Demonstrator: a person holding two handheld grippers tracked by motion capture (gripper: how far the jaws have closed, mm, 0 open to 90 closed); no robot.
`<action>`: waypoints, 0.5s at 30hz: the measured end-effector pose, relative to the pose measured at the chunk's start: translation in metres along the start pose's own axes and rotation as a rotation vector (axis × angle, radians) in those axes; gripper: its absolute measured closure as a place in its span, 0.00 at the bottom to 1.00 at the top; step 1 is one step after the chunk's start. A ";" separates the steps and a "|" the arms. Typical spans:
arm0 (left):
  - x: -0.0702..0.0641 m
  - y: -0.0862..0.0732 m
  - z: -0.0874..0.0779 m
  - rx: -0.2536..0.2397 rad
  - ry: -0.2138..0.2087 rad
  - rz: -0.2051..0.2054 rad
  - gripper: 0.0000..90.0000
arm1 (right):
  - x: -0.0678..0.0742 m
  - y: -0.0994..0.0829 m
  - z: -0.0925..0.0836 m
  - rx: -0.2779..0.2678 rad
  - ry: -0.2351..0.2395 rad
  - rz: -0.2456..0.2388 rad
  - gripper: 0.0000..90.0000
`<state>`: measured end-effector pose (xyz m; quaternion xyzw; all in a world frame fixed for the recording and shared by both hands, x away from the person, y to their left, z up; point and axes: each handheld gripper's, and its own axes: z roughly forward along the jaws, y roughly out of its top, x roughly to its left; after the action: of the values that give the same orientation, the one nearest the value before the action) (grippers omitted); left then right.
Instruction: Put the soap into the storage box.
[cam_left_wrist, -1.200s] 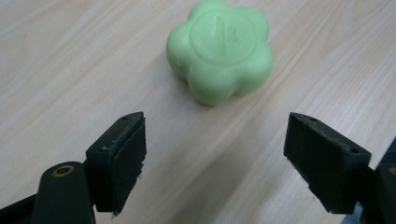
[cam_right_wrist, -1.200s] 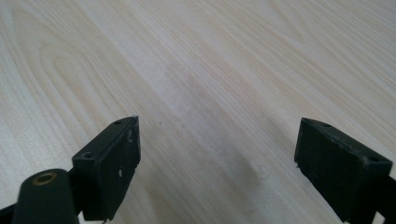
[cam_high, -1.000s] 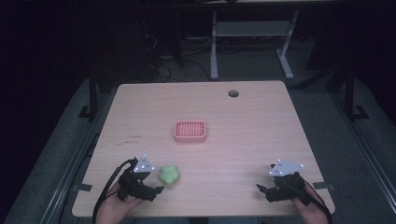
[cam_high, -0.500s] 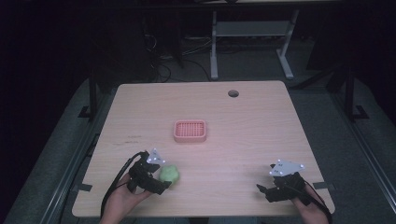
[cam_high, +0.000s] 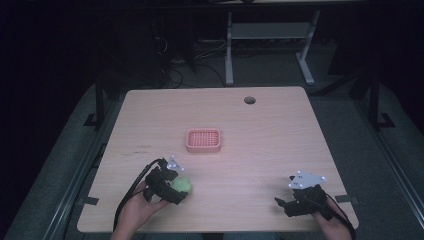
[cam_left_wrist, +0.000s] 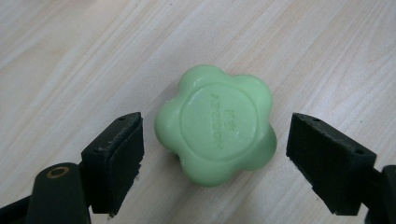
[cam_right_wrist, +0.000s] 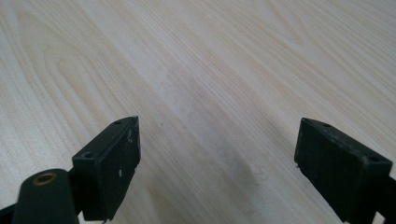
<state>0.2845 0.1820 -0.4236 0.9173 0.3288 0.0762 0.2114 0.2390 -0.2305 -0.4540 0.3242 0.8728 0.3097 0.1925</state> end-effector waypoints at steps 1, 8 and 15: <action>0.000 0.001 0.001 0.006 -0.002 -0.001 0.21 | 0.000 0.000 0.000 0.000 0.001 -0.002 0.15; 0.000 0.008 0.009 0.036 -0.006 -0.015 0.21 | 0.000 0.000 0.000 0.003 0.002 0.001 0.15; 0.000 0.011 0.015 0.067 -0.010 -0.026 0.22 | 0.001 0.000 0.000 0.003 0.004 0.000 0.15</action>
<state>0.2951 0.1687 -0.4326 0.9198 0.3422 0.0578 0.1833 0.2386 -0.2300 -0.4540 0.3241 0.8735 0.3092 0.1905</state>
